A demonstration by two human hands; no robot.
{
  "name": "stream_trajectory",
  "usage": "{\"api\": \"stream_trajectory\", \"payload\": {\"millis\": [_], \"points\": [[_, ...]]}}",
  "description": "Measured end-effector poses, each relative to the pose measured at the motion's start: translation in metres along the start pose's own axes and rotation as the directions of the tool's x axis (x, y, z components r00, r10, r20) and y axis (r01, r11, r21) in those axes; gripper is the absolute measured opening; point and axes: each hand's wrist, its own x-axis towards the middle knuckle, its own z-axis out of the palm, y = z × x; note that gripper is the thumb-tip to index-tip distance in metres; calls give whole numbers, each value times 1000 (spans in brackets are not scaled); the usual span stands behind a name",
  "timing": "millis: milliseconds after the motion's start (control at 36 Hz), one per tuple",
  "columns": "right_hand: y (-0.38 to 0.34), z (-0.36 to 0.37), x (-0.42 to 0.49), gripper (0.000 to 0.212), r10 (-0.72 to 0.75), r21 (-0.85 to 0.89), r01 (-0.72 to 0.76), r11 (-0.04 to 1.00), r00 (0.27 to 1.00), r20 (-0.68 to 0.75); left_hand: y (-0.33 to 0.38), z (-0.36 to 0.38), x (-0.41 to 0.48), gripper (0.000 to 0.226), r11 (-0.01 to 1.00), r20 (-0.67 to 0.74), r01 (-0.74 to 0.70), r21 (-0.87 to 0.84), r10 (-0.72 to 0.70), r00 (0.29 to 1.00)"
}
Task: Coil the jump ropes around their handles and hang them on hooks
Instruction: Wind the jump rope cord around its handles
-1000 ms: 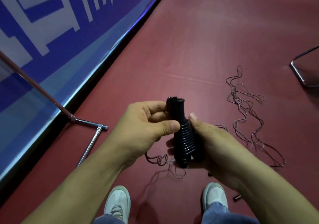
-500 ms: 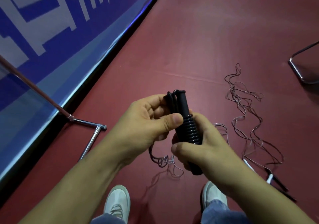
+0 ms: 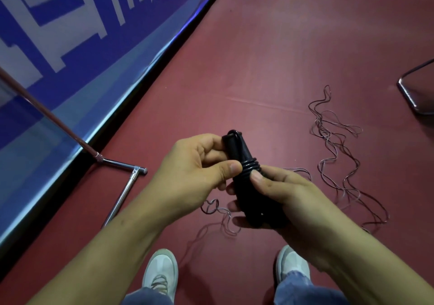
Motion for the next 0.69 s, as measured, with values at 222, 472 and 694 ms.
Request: {"api": "stream_trajectory", "payload": {"millis": [222, 472, 694], "points": [[-2, 6, -3, 31, -144, 183, 127, 975, 986, 83, 2, -7, 4, 44, 936, 278, 136, -325, -42, 960], [-10, -2, -5, 47, 22, 375, -213, 902, 891, 452, 5, -10, 5, 42, 953, 232, 49, -300, 23, 972], [-2, -1, -4, 40, 45, 453, -278, 847, 887, 460, 5, 5, 3, 42, 919, 185, 66, -389, 8, 983]]}}
